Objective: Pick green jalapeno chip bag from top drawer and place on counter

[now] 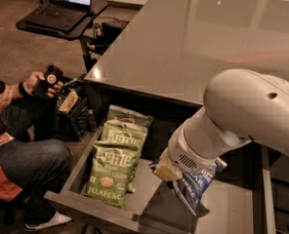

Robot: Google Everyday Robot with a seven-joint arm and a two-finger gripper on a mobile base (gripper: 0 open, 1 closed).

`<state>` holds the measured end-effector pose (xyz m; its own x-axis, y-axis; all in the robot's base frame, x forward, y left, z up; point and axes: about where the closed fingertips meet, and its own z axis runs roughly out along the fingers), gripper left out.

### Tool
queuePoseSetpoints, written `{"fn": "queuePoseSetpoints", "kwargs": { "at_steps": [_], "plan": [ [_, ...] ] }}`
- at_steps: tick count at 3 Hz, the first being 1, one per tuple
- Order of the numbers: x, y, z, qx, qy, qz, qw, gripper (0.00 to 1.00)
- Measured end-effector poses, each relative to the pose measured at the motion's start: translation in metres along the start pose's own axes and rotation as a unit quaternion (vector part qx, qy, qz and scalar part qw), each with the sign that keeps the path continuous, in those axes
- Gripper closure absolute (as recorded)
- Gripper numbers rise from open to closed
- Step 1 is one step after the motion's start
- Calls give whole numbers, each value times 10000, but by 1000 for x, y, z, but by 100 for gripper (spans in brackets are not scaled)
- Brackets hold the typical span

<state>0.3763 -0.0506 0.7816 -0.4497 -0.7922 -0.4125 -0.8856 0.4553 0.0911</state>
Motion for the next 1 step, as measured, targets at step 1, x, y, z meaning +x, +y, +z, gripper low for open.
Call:
{"fn": "queuePoseSetpoints", "kwargs": {
  "at_steps": [1],
  "plan": [
    [-3,3,0,-64,-56,-69,9999,100]
  ]
}}
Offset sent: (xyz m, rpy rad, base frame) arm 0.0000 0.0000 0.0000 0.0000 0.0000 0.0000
